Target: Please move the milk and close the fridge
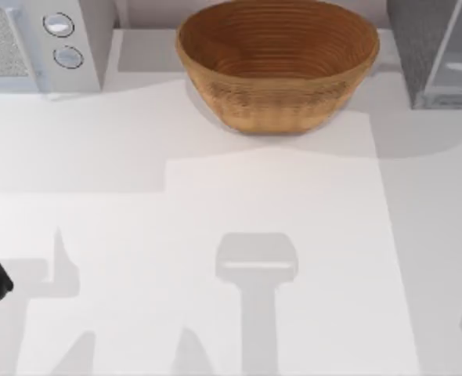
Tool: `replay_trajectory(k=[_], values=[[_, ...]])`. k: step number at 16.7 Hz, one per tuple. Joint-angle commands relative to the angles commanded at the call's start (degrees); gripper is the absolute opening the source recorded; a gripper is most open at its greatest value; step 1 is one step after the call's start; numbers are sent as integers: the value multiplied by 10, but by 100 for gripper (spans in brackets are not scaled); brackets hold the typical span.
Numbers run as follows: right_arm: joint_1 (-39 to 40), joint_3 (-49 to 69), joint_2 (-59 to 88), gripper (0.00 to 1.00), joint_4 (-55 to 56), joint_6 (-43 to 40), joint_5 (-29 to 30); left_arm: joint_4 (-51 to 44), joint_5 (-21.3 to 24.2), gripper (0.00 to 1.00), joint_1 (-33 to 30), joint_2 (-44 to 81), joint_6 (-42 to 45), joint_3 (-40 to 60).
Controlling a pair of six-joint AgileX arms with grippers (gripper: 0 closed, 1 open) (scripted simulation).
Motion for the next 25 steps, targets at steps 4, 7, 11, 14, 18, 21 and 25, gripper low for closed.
replay_trajectory(k=[4, 7, 11, 14, 18, 21, 25], values=[[-165, 49, 183, 100, 27, -181, -85, 0, 0, 100, 0, 0, 0, 0], [-238, 71, 260, 100, 45, -258, -126, 0, 0, 100, 0, 0, 0, 0], [-261, 78, 284, 100, 52, -281, -139, 0, 0, 100, 0, 0, 0, 0], [-259, 76, 282, 100, 51, -280, -138, 0, 0, 100, 0, 0, 0, 0], [-222, 78, 291, 100, 79, -242, -132, 0, 0, 100, 0, 0, 0, 0], [-143, 85, 306, 100, 149, -150, -119, 0, 0, 100, 0, 0, 0, 0], [-12, 91, 321, 100, 293, 39, -96, 0, 0, 100, 0, 0, 0, 0]])
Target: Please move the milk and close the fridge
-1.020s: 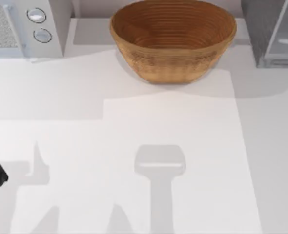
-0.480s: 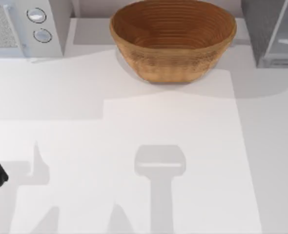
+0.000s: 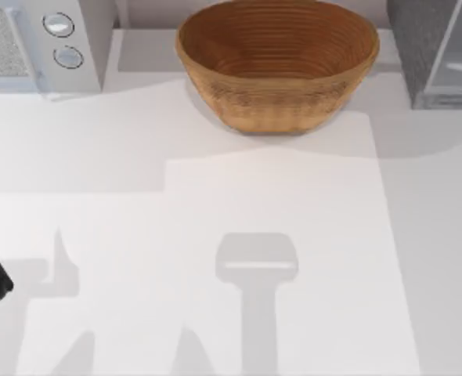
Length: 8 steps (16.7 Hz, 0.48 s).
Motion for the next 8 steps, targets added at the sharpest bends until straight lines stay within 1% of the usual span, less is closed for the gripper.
replay_trajectory(k=[5, 8], values=[[149, -8, -3, 100, 219, 264, 32, 0, 0, 100, 0, 0, 0, 0], [210, -19, -14, 100, 334, 389, 49, 0, 0, 100, 0, 0, 0, 0]])
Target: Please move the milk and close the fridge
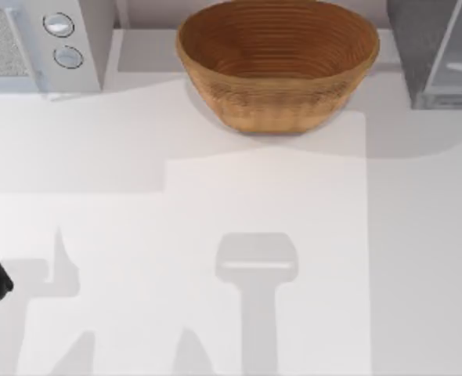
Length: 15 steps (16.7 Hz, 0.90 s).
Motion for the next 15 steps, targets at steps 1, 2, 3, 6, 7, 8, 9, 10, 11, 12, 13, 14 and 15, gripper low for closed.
replay_trajectory(k=[1, 2, 3, 6, 7, 8, 9, 10, 11, 12, 13, 14, 15], values=[[15, -4, -4, 100, 31, 31, 5, 0, 0, 100, 0, 0, 0, 0], [27, -7, -8, 100, 57, 56, 8, 0, 0, 100, 0, 0, 0, 0], [36, -10, -12, 100, 76, 75, 11, 0, 0, 100, 0, 0, 0, 0], [44, -14, -16, 100, 99, 96, 14, 0, 0, 100, 0, 0, 0, 0], [44, -14, -16, 100, 99, 96, 14, 0, 0, 100, 0, 0, 0, 0], [44, -14, -16, 100, 99, 96, 14, 0, 0, 100, 0, 0, 0, 0], [44, -14, -16, 100, 99, 96, 14, 0, 0, 100, 0, 0, 0, 0], [32, -26, -12, 100, 107, 93, 15, 0, 0, 100, 0, 0, 0, 0], [33, -27, -12, 100, 108, 94, 15, 0, 0, 100, 0, 0, 0, 0], [39, -28, -14, 100, 110, 98, 19, 0, 0, 100, 0, 0, 0, 0], [51, -32, -17, 100, 115, 106, 26, 0, 0, 100, 0, 0, 0, 0], [68, -37, -21, 100, 122, 116, 38, 0, 0, 100, 0, 0, 0, 0], [89, -43, -27, 100, 131, 130, 52, 0, 0, 100, 0, 0, 0, 0]])
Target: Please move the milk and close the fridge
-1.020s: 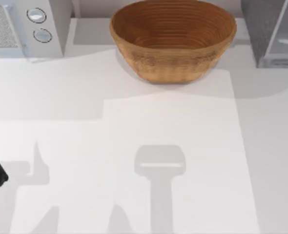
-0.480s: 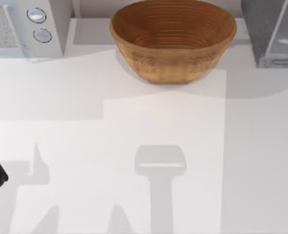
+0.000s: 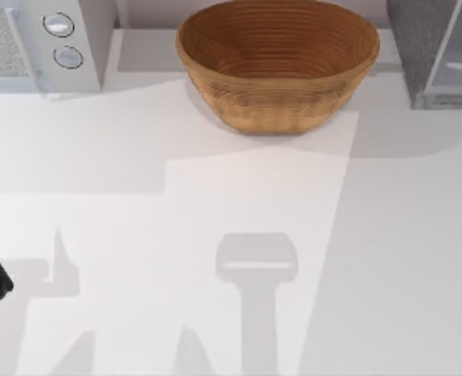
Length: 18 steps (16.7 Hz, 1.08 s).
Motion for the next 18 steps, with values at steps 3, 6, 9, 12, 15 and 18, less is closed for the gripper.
replay_trajectory(k=[3, 6, 9, 12, 15, 18], values=[[82, -25, -23, 100, 35, 56, 62, 0, 0, 100, 0, 0, 0, 0], [182, -59, -49, 100, 78, 126, 140, 0, 0, 100, 0, 0, 0, 0], [284, -95, -74, 100, 120, 200, 223, 0, 0, 100, 0, 0, 0, 0], [375, -130, -94, 100, 155, 266, 297, 0, 0, 100, 0, 0, 0, 0], [441, -156, -107, 100, 179, 314, 351, 0, 0, 100, 0, 0, 0, 0], [469, -167, -112, 100, 188, 333, 373, 0, 0, 100, 0, 0, 0, 0]])
